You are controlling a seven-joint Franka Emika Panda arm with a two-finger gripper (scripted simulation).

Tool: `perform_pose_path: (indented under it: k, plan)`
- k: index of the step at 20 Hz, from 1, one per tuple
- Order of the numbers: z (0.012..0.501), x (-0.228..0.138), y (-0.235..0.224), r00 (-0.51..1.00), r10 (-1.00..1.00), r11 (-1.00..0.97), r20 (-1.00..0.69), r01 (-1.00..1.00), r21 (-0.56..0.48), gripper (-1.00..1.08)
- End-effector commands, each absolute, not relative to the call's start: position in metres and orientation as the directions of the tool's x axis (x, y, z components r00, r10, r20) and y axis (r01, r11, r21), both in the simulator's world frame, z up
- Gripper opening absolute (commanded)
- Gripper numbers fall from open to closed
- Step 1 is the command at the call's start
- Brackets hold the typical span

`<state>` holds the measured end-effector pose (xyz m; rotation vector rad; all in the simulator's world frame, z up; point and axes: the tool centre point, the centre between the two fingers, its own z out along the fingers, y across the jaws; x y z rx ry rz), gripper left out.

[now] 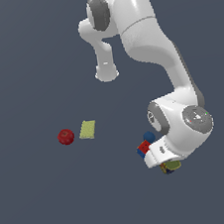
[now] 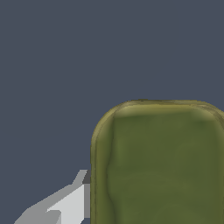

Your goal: Pick up a designated object from a clutter of objects.

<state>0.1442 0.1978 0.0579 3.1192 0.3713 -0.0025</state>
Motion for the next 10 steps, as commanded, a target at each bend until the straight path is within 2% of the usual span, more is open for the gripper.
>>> perform_pose_path:
  k: [1, 10]
  plan:
    - [0.0585, 0.1447, 0.1979, 0.972, 0.235, -0.972, 0.000, 0.235, 0.000, -1.00]
    - [0.0657, 0.1400, 0.1955, 0.972, 0.235, -0.972, -0.001, 0.235, 0.000, -1.00]
